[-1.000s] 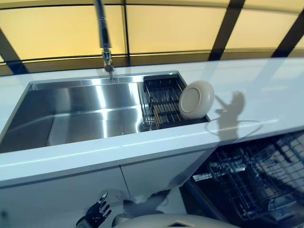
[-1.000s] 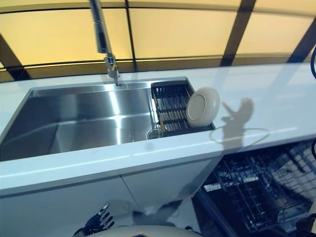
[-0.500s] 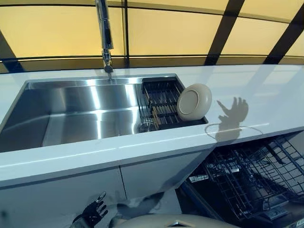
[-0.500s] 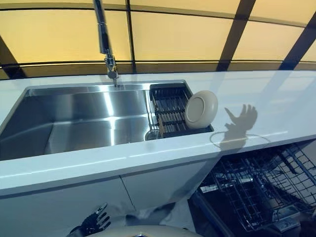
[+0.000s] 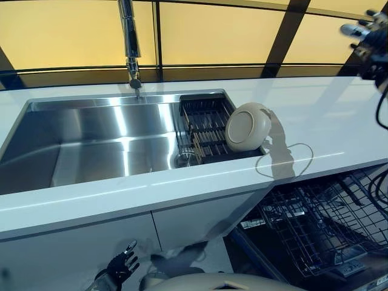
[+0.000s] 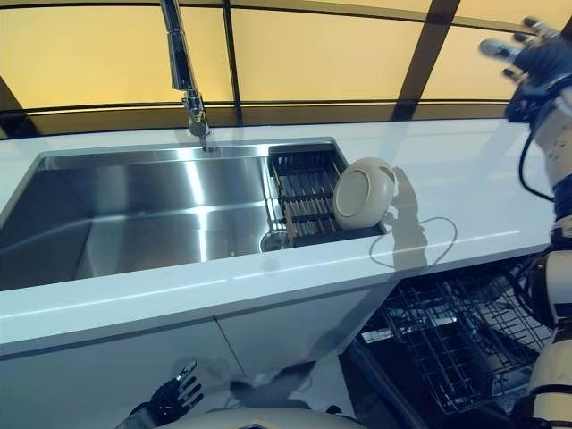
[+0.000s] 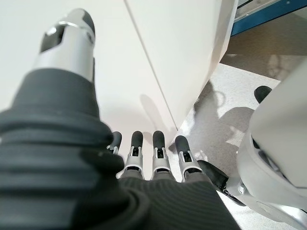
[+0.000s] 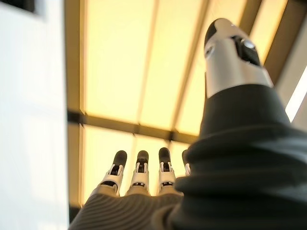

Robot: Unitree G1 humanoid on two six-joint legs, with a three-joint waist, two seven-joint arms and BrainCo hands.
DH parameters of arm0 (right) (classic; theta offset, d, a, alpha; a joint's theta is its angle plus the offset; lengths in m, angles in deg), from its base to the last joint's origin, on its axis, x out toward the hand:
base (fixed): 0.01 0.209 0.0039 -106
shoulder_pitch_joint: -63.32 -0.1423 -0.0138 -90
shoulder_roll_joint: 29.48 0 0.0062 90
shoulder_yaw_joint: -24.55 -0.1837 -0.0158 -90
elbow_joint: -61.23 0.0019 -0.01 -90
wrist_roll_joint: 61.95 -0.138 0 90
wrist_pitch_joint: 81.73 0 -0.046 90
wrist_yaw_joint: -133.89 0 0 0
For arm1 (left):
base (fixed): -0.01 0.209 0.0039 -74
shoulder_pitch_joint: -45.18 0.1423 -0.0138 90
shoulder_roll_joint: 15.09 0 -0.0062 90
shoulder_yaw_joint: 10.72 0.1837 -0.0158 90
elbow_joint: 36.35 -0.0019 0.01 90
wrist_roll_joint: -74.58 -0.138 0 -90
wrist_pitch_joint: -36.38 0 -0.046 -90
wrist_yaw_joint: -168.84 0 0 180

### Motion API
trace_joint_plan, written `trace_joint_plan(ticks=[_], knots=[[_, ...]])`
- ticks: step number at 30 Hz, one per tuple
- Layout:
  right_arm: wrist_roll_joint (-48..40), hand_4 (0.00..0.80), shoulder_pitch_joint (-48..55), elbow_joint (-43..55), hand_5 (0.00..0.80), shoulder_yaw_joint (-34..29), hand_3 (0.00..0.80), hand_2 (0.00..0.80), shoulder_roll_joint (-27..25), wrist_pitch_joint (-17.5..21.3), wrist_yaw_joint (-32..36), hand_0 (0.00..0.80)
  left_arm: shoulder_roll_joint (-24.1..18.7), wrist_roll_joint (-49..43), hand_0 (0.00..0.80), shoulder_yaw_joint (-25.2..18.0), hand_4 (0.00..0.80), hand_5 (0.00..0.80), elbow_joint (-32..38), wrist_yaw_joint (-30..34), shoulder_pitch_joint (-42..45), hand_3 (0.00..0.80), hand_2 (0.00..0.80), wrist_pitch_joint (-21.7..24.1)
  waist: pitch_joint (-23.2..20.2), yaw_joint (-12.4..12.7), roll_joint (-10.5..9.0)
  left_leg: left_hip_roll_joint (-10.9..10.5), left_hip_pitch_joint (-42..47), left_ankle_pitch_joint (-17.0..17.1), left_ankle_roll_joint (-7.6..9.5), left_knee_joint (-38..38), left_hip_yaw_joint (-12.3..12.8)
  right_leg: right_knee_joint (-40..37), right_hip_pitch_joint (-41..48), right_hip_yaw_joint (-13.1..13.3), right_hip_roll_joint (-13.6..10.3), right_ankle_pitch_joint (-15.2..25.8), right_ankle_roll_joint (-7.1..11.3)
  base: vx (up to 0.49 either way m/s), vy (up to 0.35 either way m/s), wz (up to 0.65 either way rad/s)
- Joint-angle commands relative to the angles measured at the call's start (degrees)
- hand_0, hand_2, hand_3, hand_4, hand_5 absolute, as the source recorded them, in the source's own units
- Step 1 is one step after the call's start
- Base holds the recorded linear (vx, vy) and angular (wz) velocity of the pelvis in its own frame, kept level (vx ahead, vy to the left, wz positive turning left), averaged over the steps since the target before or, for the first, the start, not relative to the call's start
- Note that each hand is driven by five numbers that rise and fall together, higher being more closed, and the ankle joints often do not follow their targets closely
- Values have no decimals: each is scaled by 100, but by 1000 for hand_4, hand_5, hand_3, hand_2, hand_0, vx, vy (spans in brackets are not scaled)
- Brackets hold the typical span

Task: Take plates into dishwasher

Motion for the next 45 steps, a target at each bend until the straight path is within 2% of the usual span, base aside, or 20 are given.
trace_joint_plan(ticks=[1,4,5,9,16,22,26,31,37,45], knots=[[-529,0,-435,-186,0,-171,0,0,43,449,478,0,-24,178,0,160,0,0,-84,238,-327,0,0,148,-10,238,-111,-330,-72,-180,292,-15,-94,10,449,-123,43,-296,127,37,-24,14],[-882,0,-366,-333,0,-328,0,0,247,335,787,0,-24,163,0,176,0,0,-125,337,-296,0,0,180,-7,300,-94,-330,-82,-181,289,-15,-124,10,454,-157,42,-307,121,42,-21,11],[-1268,0,-292,-424,0,-474,0,0,426,225,1018,0,-25,146,0,167,0,0,-178,431,-276,0,0,188,-7,343,-68,-334,-84,-176,280,-15,-137,10,458,-183,38,-310,119,43,-12,4],[-1098,0,-157,-568,0,-678,0,0,686,266,1123,0,11,100,0,150,0,0,-190,525,-216,0,0,225,-9,431,-46,-340,-89,-172,278,-15,-178,10,476,-237,22,-318,116,58,-8,13],[-518,0,-140,-781,0,-654,0,0,743,329,1181,0,-12,43,0,54,0,0,-273,626,-149,0,0,330,7,486,-22,-360,-90,-157,281,-15,-205,10,489,-261,6,-304,134,51,-7,6],[688,0,-85,-899,0,-345,0,0,648,764,1046,0,-23,106,0,21,0,0,-270,651,-196,0,0,402,66,458,-15,-351,-108,-138,284,-15,-160,10,456,-251,-5,-271,154,21,-7,0],[1997,0,-205,-988,0,78,0,0,359,1123,408,0,-37,169,0,4,0,0,-225,654,-208,0,0,416,109,417,-21,-336,-129,-123,285,-15,-121,10,428,-205,12,-255,171,3,-15,-1],[3137,0,-319,-899,0,585,0,0,85,1239,-216,0,-41,246,0,37,0,0,-112,613,-185,0,0,398,172,385,-29,-333,-139,-116,296,-15,-100,10,402,-168,22,-236,189,-1,-27,-1],[2797,0,-145,-519,0,653,0,0,102,1029,-198,0,-33,262,0,40,0,0,-61,611,-169,0,0,406,222,345,-13,-329,-159,-111,301,-15,-75,10,372,-144,28,-232,194,2,-10,-2],[2686,0,240,-645,0,389,0,0,374,1038,131,0,-11,246,0,-45,0,0,-81,724,-135,0,0,494,280,390,30,-348,-188,-110,304,-15,-109,10,369,-171,9,-249,189,0,0,0]])
